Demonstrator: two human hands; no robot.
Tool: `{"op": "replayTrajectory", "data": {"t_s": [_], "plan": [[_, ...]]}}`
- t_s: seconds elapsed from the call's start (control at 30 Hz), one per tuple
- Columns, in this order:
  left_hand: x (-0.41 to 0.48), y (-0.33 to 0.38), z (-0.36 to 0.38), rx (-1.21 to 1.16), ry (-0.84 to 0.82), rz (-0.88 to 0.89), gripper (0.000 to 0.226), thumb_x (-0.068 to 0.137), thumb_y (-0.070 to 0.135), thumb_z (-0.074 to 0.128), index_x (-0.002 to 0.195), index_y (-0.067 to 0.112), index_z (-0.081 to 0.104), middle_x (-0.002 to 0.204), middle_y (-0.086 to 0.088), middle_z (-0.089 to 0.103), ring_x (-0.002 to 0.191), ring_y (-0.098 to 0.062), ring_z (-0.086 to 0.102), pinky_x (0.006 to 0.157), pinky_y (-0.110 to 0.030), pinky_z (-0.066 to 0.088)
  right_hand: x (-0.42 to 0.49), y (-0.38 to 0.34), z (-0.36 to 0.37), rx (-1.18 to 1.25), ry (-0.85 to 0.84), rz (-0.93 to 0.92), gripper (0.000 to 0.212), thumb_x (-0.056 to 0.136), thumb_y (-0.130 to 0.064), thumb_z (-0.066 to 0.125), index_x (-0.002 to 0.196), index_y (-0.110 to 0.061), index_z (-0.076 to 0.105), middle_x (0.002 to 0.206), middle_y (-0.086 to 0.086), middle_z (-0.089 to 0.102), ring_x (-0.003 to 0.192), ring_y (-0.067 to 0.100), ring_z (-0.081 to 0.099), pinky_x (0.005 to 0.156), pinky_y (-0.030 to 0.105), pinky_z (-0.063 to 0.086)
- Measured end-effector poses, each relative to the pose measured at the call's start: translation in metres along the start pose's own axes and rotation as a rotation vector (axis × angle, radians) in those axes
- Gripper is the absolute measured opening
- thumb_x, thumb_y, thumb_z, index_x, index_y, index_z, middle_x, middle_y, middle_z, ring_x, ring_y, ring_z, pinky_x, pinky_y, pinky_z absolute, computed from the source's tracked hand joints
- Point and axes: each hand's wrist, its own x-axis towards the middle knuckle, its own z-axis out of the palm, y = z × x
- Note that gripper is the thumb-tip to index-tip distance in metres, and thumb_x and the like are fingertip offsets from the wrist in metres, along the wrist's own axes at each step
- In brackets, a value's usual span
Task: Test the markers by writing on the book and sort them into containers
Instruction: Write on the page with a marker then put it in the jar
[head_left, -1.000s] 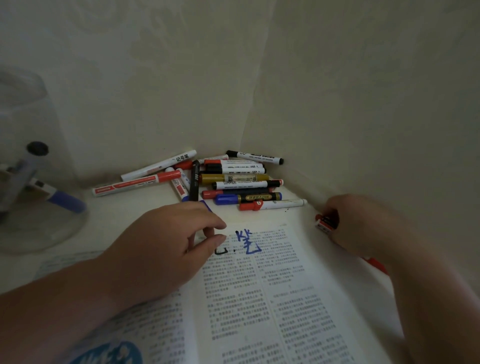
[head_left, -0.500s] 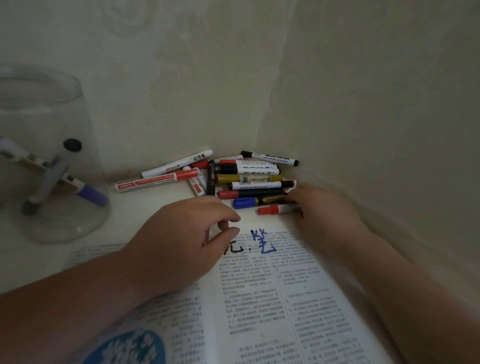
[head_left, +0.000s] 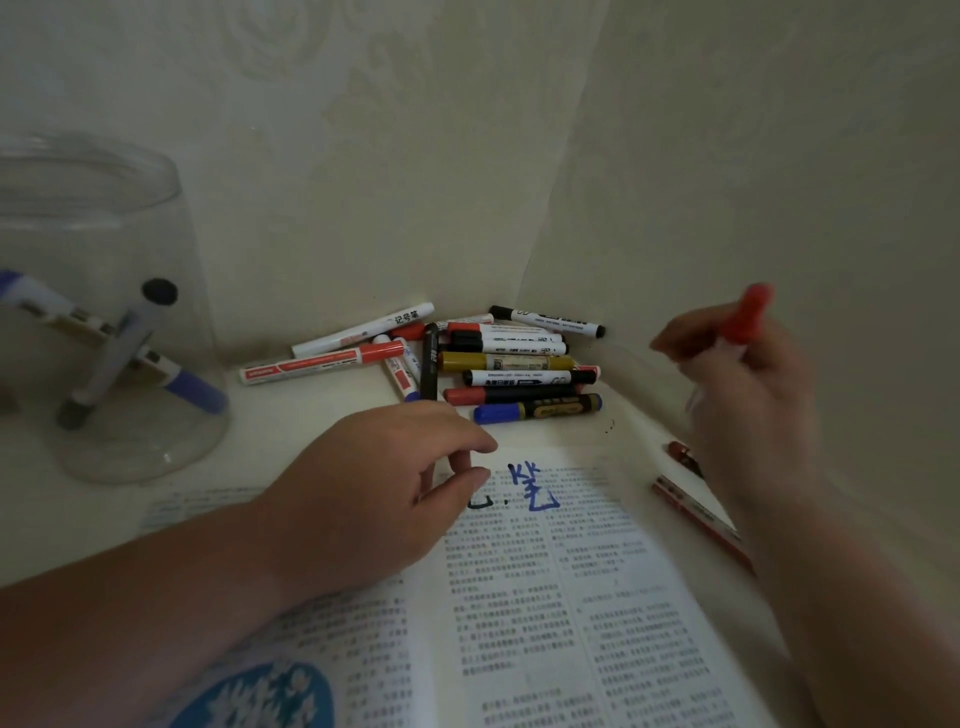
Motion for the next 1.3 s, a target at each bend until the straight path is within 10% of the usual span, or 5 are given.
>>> {"op": "replayTrajectory", "data": {"t_s": [0.1,0.23,0.9,1.07,1.3], "plan": [[-0.001,-0.002,0.001,0.021,-0.038,0.01,0.028,0.094,0.051,0.051,0.117,0.041,0.065,0.091,0.035,0.055,0.082,0.007,0.055,0.064,-0.005,0.038,-0.001,-0.012,0.0,0.839,-0.152,0.404,0.012,0.088,-0.012,0.045,0.076,-0.014,0.048,0.059,0.004,0.037,0.051,0.017,0.032,0.052,0.026,0.031],[-0.001,-0.002,0.002,0.025,-0.081,0.025,0.027,0.094,0.05,0.052,0.118,0.045,0.063,0.095,0.034,0.057,0.088,0.012,0.054,0.067,-0.006,0.038,-0.009,-0.006,0.005,1.154,-0.432,0.712,0.07,0.084,-0.081,0.039,0.065,-0.014,0.032,0.058,-0.001,0.018,0.05,0.013,0.016,0.052,0.03,0.011],[0.0,-0.003,0.002,0.06,-0.164,0.071,0.03,0.094,0.053,0.049,0.116,0.042,0.065,0.086,0.046,0.043,0.089,0.023,0.044,0.073,-0.007,0.034,-0.016,0.012,0.013,1.214,-0.685,1.035,0.033,0.089,-0.017,0.062,0.06,-0.009,0.048,0.052,-0.001,0.038,0.045,0.007,0.03,0.036,0.02,0.037],[0.002,-0.005,-0.002,0.079,-0.263,0.056,0.052,0.089,0.072,0.032,0.126,0.046,0.058,0.109,0.034,0.052,0.105,0.011,0.048,0.087,-0.013,0.042,-0.021,0.018,0.006,1.061,-0.971,1.057,0.053,0.095,-0.043,0.047,0.069,0.002,0.058,0.064,0.015,0.053,0.055,0.025,0.049,0.049,0.03,0.042],[0.001,0.005,-0.014,0.262,-0.493,0.023,0.073,0.081,0.091,0.022,0.146,0.055,0.022,0.121,0.036,0.03,0.113,0.008,0.039,0.098,-0.019,0.04,-0.016,0.03,0.001,0.987,-0.844,0.96,0.068,0.096,-0.058,0.038,0.061,-0.003,0.056,0.044,0.002,0.012,0.035,0.015,0.015,0.038,0.02,0.013]]}}
